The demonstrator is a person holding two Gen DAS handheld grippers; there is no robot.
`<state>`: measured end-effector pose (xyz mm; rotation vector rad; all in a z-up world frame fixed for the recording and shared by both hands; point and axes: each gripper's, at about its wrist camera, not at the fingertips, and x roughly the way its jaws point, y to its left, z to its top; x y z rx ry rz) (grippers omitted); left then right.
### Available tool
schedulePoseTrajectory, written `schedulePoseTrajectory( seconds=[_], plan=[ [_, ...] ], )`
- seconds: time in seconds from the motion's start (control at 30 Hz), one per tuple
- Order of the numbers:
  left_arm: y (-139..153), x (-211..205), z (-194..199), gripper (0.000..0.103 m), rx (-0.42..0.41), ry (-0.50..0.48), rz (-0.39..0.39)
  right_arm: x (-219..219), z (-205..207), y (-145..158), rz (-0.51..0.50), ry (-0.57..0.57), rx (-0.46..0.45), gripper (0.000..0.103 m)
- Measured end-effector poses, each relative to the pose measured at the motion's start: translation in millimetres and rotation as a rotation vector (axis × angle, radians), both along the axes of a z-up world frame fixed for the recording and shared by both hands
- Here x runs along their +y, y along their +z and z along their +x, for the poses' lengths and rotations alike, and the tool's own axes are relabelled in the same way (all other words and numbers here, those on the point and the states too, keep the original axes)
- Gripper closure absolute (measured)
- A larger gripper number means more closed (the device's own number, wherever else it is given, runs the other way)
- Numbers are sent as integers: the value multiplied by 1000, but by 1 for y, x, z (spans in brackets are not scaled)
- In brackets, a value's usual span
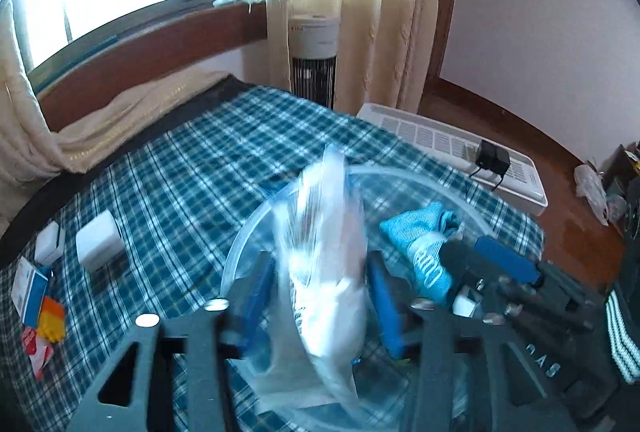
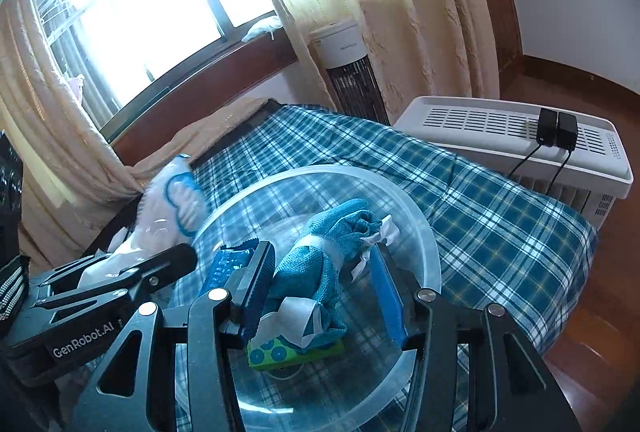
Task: Organize objects
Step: 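Lower the towel and white bag into the bowl and open both grippers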
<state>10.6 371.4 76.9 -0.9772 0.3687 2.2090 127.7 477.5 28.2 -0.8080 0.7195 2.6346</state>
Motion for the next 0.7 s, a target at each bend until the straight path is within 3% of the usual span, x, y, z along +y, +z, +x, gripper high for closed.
schedulePoseTrajectory(
  seconds=[0.03, 0.13, 0.37, 0.53, 0.7],
  plan=[
    [4, -2, 1, 25, 15, 7, 12, 0, 0, 0, 0, 0, 0, 52],
    [12, -12, 2, 14, 45, 25, 38, -1, -1, 0, -1, 0, 1, 52],
    [15, -33, -11, 12, 44, 98, 46, -7, -2, -2, -7, 11, -2, 52],
    [12, -48, -17, 2, 49, 150, 40, -11, -3, -2, -28, 7, 2, 52],
    [10, -65, -21, 1, 72, 196, 22, -17, -3, 1, -22, 6, 5, 52]
  ],
)
